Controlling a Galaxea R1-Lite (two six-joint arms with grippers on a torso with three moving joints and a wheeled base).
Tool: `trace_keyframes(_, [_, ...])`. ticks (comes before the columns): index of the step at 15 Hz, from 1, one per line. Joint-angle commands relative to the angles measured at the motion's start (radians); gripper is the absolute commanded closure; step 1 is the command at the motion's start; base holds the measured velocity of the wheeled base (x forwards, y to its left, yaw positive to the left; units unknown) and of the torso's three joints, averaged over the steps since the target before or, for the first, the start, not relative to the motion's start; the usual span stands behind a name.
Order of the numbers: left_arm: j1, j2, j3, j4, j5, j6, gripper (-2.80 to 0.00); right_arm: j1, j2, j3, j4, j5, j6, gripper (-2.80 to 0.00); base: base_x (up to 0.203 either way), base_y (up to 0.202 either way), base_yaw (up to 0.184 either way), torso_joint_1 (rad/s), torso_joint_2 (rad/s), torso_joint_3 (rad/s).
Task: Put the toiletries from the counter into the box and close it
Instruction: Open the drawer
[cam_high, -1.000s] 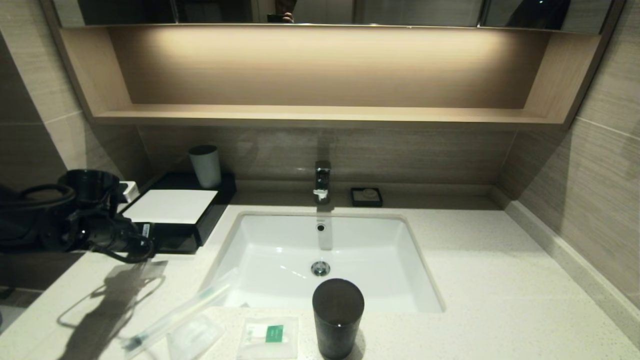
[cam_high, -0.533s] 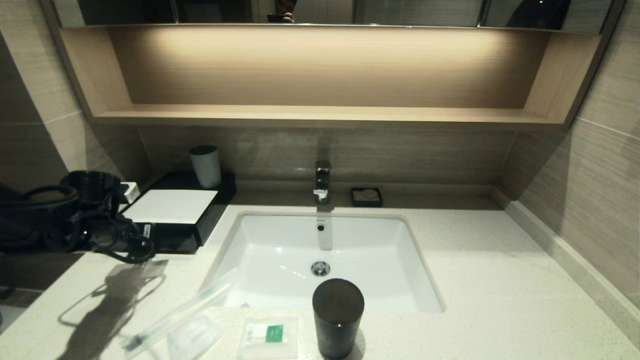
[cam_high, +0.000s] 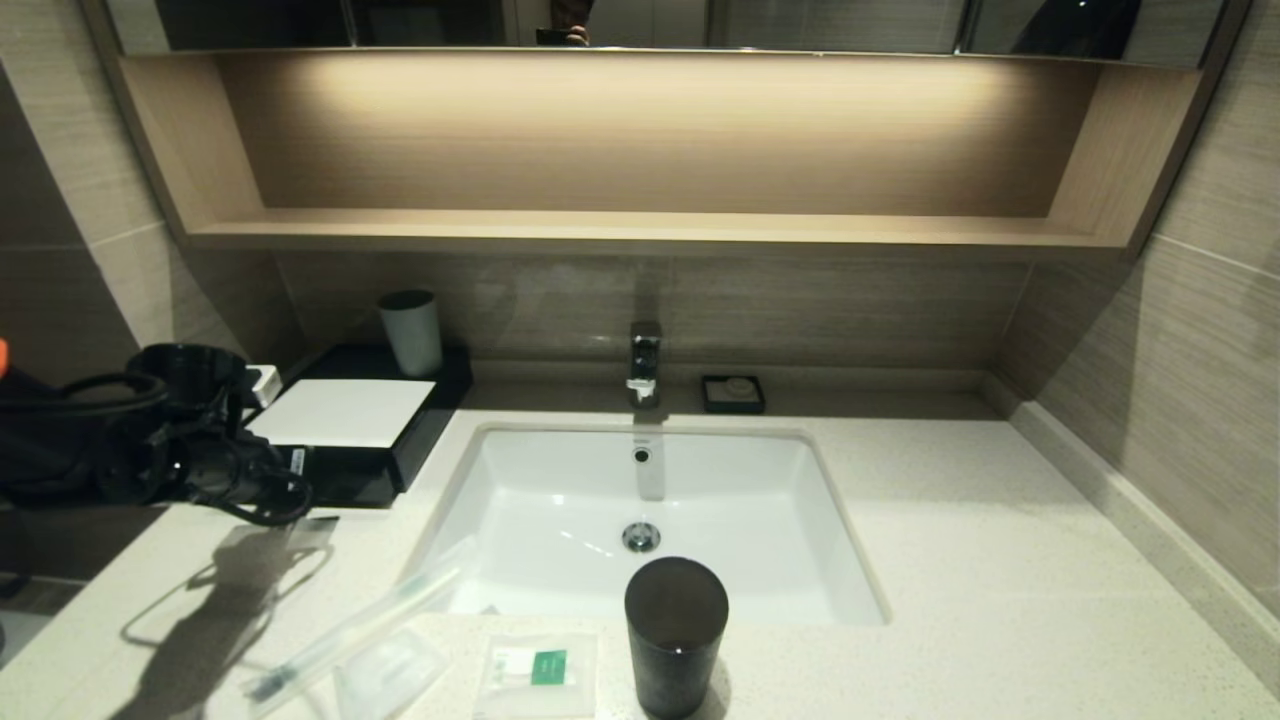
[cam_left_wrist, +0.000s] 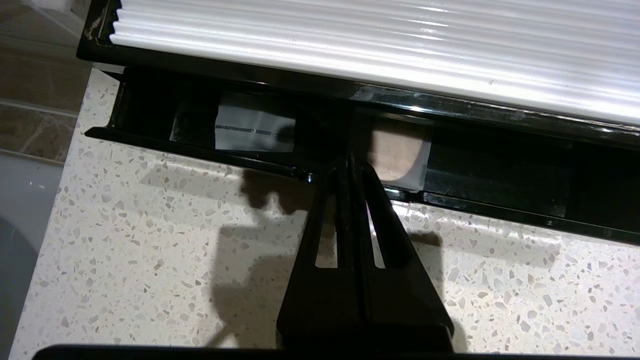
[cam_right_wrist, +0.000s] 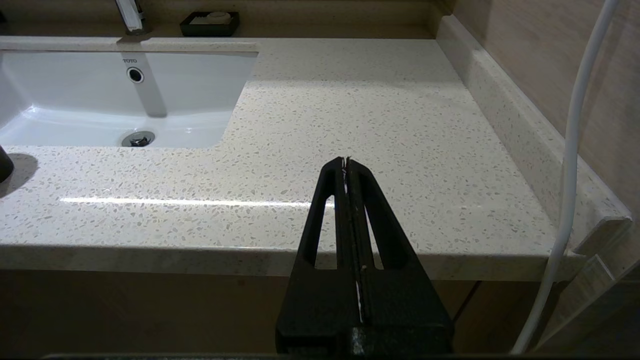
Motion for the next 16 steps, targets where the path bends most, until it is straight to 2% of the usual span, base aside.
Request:
trace_keyframes(1, [0.000,0.013,-0.002,-0.006,0.000,0.000,0.00,0.000,0.000,0.002,0.000,0.000,0.000,0.00,0.000,0.000,0.000,0.000,0.00,0.000])
trace_keyframes(16, [-0.004,0.037,-0.006,-0.053,0.000,-0.002,0.00,0.000,0.000,0.000,0.000,0.000,0.000,0.00,0.000,0.000,0.000,0.000,0.00,0.000])
